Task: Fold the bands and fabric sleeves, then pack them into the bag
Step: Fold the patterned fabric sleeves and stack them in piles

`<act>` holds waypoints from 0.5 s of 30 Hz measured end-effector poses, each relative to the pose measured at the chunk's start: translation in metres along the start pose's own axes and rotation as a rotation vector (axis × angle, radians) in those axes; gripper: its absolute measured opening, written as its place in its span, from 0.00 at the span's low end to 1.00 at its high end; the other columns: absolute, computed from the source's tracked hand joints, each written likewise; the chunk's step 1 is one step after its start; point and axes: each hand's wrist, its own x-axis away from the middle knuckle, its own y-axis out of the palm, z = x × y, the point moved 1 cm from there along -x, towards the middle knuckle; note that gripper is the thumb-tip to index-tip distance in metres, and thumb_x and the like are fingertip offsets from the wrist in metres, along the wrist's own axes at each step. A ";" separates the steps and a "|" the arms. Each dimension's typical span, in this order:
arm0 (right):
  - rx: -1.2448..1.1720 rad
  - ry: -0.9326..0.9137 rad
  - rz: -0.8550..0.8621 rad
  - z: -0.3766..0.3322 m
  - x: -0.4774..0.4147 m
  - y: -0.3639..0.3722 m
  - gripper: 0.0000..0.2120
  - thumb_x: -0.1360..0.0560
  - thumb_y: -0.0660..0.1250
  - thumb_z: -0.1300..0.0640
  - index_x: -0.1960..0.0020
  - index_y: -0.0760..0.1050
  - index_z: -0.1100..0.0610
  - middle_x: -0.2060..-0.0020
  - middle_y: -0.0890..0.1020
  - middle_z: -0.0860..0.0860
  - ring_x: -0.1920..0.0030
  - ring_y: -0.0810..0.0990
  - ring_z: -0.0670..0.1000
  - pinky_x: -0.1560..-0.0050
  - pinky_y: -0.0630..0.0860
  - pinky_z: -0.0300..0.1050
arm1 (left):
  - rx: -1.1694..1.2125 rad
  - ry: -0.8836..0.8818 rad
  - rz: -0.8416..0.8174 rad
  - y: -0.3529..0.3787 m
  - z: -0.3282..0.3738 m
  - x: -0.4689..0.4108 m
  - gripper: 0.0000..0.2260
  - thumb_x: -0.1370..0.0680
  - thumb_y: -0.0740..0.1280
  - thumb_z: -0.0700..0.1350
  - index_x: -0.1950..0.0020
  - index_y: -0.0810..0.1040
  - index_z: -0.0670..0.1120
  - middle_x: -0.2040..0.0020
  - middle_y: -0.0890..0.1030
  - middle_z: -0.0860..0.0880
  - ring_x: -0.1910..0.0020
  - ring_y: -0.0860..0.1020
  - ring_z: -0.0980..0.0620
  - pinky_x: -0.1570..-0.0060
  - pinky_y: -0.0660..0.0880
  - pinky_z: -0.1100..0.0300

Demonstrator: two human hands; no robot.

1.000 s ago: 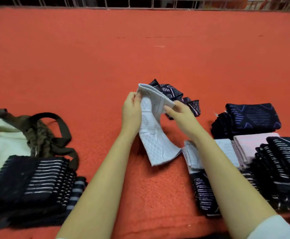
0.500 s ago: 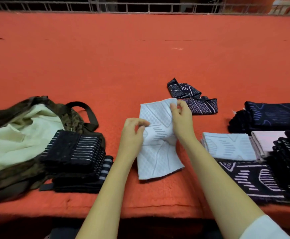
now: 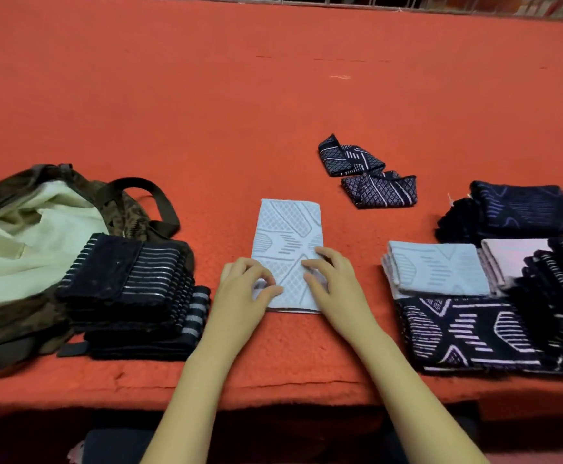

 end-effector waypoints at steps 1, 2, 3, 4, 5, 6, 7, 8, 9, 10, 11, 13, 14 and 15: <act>0.010 -0.008 0.006 0.000 0.001 0.000 0.12 0.23 0.64 0.57 0.42 0.78 0.59 0.37 0.73 0.56 0.35 0.68 0.54 0.35 0.60 0.39 | 0.000 0.018 0.001 0.000 -0.001 0.006 0.07 0.30 0.73 0.50 0.60 0.77 0.49 0.55 0.74 0.55 0.51 0.68 0.54 0.47 0.59 0.76; 0.016 -0.014 0.009 -0.001 0.002 0.000 0.13 0.24 0.63 0.56 0.42 0.78 0.59 0.38 0.73 0.56 0.35 0.69 0.55 0.35 0.61 0.40 | -0.007 0.043 -0.008 0.001 0.000 0.010 0.10 0.31 0.70 0.55 0.60 0.77 0.50 0.55 0.73 0.56 0.51 0.68 0.55 0.46 0.60 0.74; 0.017 -0.019 0.013 -0.001 0.003 0.000 0.13 0.24 0.63 0.56 0.43 0.79 0.59 0.38 0.74 0.57 0.36 0.69 0.55 0.36 0.61 0.41 | -0.025 0.066 -0.026 0.002 -0.001 0.012 0.13 0.32 0.67 0.60 0.59 0.77 0.51 0.54 0.73 0.57 0.51 0.68 0.57 0.47 0.60 0.70; 0.022 -0.028 0.019 -0.001 0.003 0.000 0.13 0.24 0.63 0.56 0.43 0.79 0.60 0.39 0.74 0.57 0.36 0.70 0.56 0.36 0.61 0.41 | -0.055 0.086 -0.049 0.003 -0.001 0.012 0.16 0.33 0.65 0.63 0.58 0.78 0.52 0.54 0.73 0.58 0.50 0.67 0.59 0.47 0.60 0.66; 0.025 -0.036 0.026 -0.001 0.003 0.000 0.12 0.24 0.64 0.57 0.44 0.79 0.60 0.39 0.74 0.57 0.37 0.70 0.56 0.36 0.61 0.40 | -0.089 0.103 -0.067 0.004 0.000 0.011 0.17 0.34 0.64 0.65 0.57 0.78 0.53 0.53 0.73 0.58 0.50 0.67 0.60 0.47 0.59 0.63; 0.023 -0.041 0.032 -0.002 0.004 0.000 0.10 0.24 0.65 0.59 0.44 0.79 0.60 0.39 0.74 0.57 0.37 0.70 0.55 0.36 0.61 0.39 | -0.117 0.119 -0.080 0.004 0.000 0.011 0.19 0.34 0.63 0.66 0.56 0.78 0.53 0.52 0.73 0.59 0.49 0.67 0.60 0.47 0.58 0.62; 0.014 -0.040 0.038 -0.002 0.004 -0.001 0.09 0.24 0.66 0.60 0.45 0.79 0.60 0.39 0.74 0.56 0.37 0.70 0.55 0.36 0.60 0.37 | -0.137 0.134 -0.088 0.004 0.001 0.011 0.19 0.33 0.63 0.66 0.55 0.78 0.54 0.52 0.73 0.59 0.48 0.67 0.60 0.47 0.58 0.61; 0.000 -0.037 0.045 -0.003 0.004 -0.002 0.09 0.24 0.66 0.61 0.45 0.79 0.60 0.40 0.75 0.56 0.37 0.70 0.54 0.37 0.59 0.36 | -0.149 0.150 -0.097 0.004 0.001 0.012 0.19 0.33 0.62 0.66 0.53 0.78 0.54 0.51 0.73 0.59 0.48 0.67 0.59 0.46 0.58 0.60; -0.013 -0.032 0.050 -0.003 0.004 -0.003 0.09 0.24 0.66 0.62 0.46 0.79 0.60 0.40 0.75 0.55 0.37 0.70 0.53 0.38 0.59 0.35 | -0.154 0.165 -0.104 0.004 0.001 0.013 0.18 0.33 0.62 0.66 0.52 0.78 0.55 0.50 0.73 0.59 0.47 0.67 0.59 0.45 0.59 0.60; -0.022 -0.030 0.054 -0.003 0.004 -0.003 0.08 0.25 0.66 0.62 0.46 0.79 0.60 0.40 0.75 0.55 0.37 0.70 0.53 0.38 0.59 0.34 | -0.155 0.172 -0.110 0.004 0.000 0.014 0.18 0.32 0.62 0.65 0.52 0.78 0.55 0.50 0.73 0.59 0.47 0.67 0.59 0.44 0.59 0.59; -0.029 -0.028 0.058 -0.002 0.004 -0.003 0.08 0.25 0.65 0.63 0.47 0.79 0.59 0.41 0.75 0.55 0.37 0.71 0.53 0.39 0.59 0.34 | -0.156 0.173 -0.110 0.004 0.000 0.015 0.17 0.31 0.62 0.64 0.51 0.78 0.56 0.50 0.73 0.59 0.47 0.67 0.60 0.44 0.58 0.60; -0.047 -0.018 0.058 -0.003 0.005 -0.003 0.09 0.25 0.64 0.64 0.47 0.80 0.59 0.41 0.75 0.54 0.38 0.71 0.53 0.39 0.60 0.34 | -0.187 0.177 -0.112 0.004 0.002 0.016 0.15 0.28 0.59 0.63 0.52 0.77 0.55 0.50 0.73 0.59 0.48 0.67 0.59 0.46 0.57 0.61; -0.074 -0.012 0.058 -0.004 0.005 -0.004 0.09 0.24 0.63 0.63 0.48 0.80 0.59 0.42 0.76 0.53 0.38 0.72 0.52 0.39 0.60 0.34 | -0.213 0.183 -0.112 0.005 0.004 0.016 0.14 0.26 0.58 0.62 0.52 0.76 0.54 0.51 0.73 0.58 0.48 0.68 0.57 0.47 0.57 0.61; -0.124 -0.006 0.057 -0.006 0.006 -0.006 0.10 0.24 0.62 0.59 0.48 0.80 0.58 0.44 0.76 0.51 0.39 0.72 0.51 0.39 0.61 0.34 | -0.236 0.187 -0.110 0.006 0.005 0.015 0.15 0.24 0.56 0.60 0.52 0.76 0.53 0.52 0.74 0.57 0.50 0.69 0.55 0.48 0.58 0.61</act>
